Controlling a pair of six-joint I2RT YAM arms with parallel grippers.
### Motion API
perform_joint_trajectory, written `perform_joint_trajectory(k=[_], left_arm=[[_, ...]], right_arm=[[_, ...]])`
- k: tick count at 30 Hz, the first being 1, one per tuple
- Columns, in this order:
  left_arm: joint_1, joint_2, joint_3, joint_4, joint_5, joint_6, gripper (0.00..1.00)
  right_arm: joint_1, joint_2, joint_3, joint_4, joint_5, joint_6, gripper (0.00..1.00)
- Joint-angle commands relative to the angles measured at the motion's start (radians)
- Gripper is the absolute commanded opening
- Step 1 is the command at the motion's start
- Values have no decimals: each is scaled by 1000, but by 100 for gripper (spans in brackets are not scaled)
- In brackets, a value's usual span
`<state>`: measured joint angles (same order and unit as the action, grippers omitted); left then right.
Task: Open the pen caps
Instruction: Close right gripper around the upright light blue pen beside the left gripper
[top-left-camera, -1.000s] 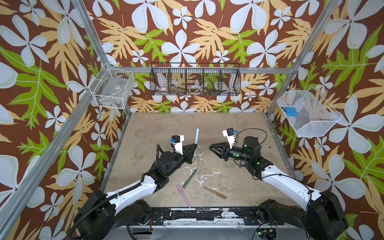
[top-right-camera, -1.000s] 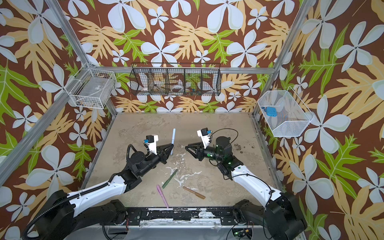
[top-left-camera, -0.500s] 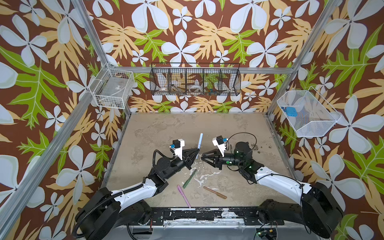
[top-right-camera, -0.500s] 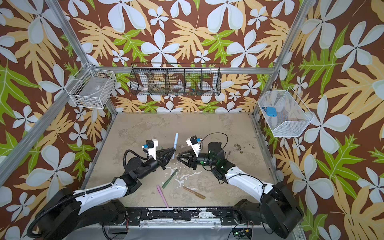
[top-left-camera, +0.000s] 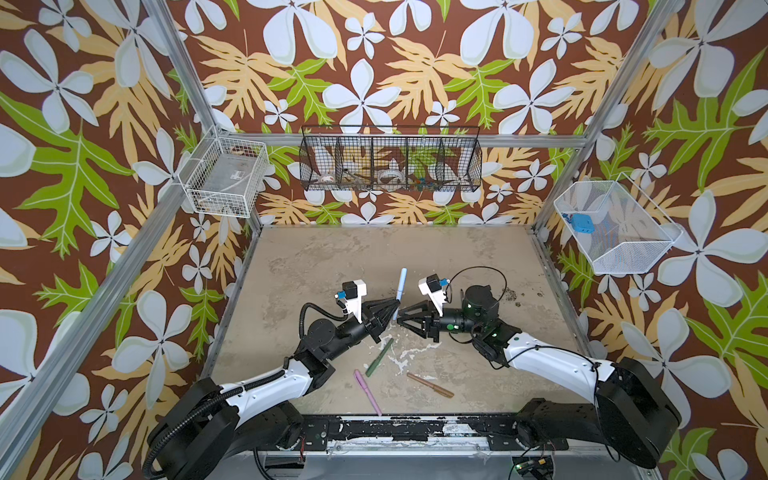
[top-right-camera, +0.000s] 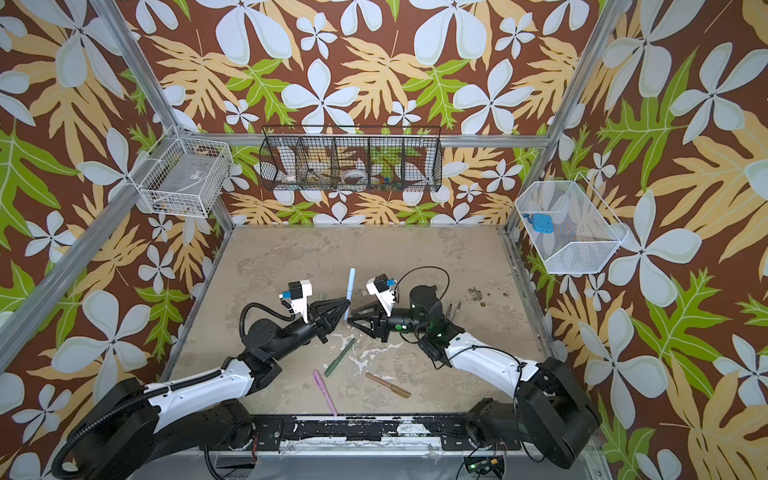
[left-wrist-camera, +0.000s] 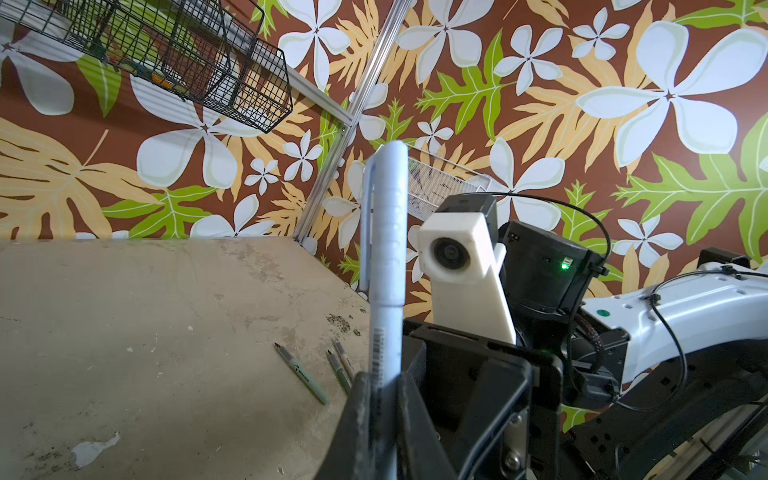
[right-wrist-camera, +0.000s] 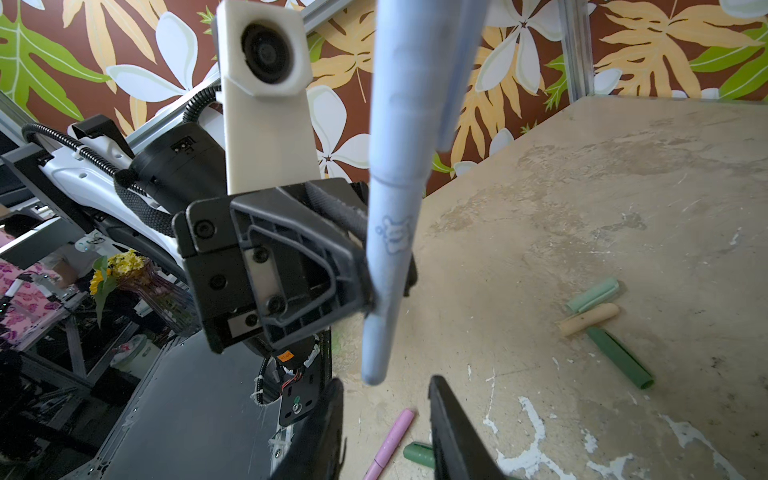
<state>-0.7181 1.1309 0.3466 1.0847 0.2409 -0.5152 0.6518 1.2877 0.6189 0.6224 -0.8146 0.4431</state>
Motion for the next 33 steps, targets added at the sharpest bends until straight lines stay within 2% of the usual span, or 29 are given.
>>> perform_joint_trajectory(k=[1,6,12,21,26,28,31,33], left_arm=[[-10,7,5,48,14,-1,4],[-30,12,10,50,11,13,4],[-35,12,11,54,17,14,4],[-38,18,10,71,36,5,3],[-38,24,16,70,50,7,4],[-38,24,16,66,48,12,9],[-38,8,14,42,35,24,29],[-38,-7,18,16,26,36,39]], right_arm=[[18,-5,-4,53,4,-25,35],[29,-8,-9,71,16,-21,33],[32,-19,-24,95,25,-26,23],[33,-19,-25,103,25,-26,22],[33,-21,-27,105,24,-29,12],[34,-25,-28,99,28,-33,5],[34,-31,-25,76,43,-51,3],[34,-29,-7,26,54,-81,2]])
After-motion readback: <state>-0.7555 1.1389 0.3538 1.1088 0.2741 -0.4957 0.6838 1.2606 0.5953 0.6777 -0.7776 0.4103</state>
